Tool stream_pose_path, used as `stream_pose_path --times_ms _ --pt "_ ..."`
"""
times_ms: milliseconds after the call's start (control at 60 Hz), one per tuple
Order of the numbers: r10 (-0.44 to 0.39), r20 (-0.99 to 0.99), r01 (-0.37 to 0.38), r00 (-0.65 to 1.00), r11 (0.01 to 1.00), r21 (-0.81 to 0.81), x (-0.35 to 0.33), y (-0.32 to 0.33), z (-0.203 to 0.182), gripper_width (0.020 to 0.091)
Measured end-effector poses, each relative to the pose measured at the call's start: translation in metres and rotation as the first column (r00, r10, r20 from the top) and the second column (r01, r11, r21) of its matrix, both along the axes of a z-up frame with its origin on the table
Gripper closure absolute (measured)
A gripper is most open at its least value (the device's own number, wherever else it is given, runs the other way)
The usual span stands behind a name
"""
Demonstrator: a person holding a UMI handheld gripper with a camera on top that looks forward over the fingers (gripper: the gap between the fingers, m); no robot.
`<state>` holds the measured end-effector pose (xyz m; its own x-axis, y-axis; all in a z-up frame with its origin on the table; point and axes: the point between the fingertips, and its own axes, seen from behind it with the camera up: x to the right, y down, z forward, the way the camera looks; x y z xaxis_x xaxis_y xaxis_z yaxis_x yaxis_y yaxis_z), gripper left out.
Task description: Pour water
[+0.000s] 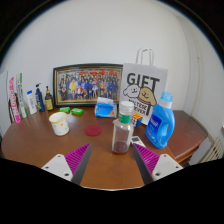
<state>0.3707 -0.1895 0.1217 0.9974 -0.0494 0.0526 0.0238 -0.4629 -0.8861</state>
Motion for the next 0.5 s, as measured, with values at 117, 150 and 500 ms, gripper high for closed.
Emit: stream_pose_path --times_ms 117,150,500 --pt "0.000 -0.018 0.000 1.000 0.999 0.034 0.029 0.041 -0.021 0.0244" --pt "0.003 -0.020 -0.002 1.000 0.999 0.041 0.035 0.053 -0.027 0.0245" --pt "0.049 -0.041 -0.046 0.998 0.996 0.070 0.042 0.126 -0.070 0.0423"
